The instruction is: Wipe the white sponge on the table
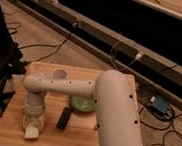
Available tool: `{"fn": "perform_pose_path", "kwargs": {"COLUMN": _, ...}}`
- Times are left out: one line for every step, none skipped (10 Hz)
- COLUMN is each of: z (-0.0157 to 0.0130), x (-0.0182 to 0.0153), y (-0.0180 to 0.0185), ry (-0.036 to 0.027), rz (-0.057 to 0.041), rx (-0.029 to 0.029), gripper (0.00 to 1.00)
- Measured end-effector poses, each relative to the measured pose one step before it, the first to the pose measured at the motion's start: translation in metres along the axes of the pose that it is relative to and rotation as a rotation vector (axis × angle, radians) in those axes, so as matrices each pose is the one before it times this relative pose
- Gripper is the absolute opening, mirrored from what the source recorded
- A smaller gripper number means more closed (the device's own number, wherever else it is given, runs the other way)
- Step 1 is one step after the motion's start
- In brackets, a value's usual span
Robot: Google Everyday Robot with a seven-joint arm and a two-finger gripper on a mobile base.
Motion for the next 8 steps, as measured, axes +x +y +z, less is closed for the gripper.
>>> {"fn": "perform_pose_path", "kwargs": {"z": -0.00031, "x": -0.00014, "y": 0.00138, "ry": -0.00304, "rz": 0.00223, "rx": -0.00286, "gripper": 0.00}}
{"fn": "perform_pose_path", "kwargs": {"z": 0.00181, "x": -0.00070, "y": 0.00197, "ry": -0.00709, "rz": 0.00197, "rx": -0.00633, "gripper": 0.00}}
{"fn": "perform_pose_path", "kwargs": {"z": 0.00155, "x": -0.00055, "y": 0.00439, "ry": -0.00870, "rz": 0.00548, "rx": -0.00684, "gripper": 0.00}}
{"fn": "perform_pose_path", "kwargs": {"z": 0.00089, "x": 0.00029, "y": 0.00510, "ry": -0.00662, "rz": 0.00763, "rx": -0.00262, "gripper": 0.00}}
{"fn": "perform_pose_path", "kwargs": {"z": -0.00015, "x": 0.00127, "y": 0.00683, "ry": -0.00281, "rz": 0.01672, "rx": -0.00162, "gripper": 0.00}}
{"fn": "perform_pose_path", "kwargs": {"z": -0.00338, "x": 0.00334, "y": 0.00870, "ry": 0.00400, "rz": 0.02234, "rx": 0.00121, "gripper": 0.00}}
{"fn": "perform_pose_path", "kwargs": {"z": -0.00472, "x": 0.00505, "y": 0.00878, "ry": 0.00818, "rz": 0.01984, "rx": 0.00288, "gripper": 0.00}}
{"fn": "perform_pose_path", "kwargs": {"z": -0.00547, "x": 0.00520, "y": 0.00541, "ry": 0.01068, "rz": 0.01238, "rx": 0.00270, "gripper": 0.00}}
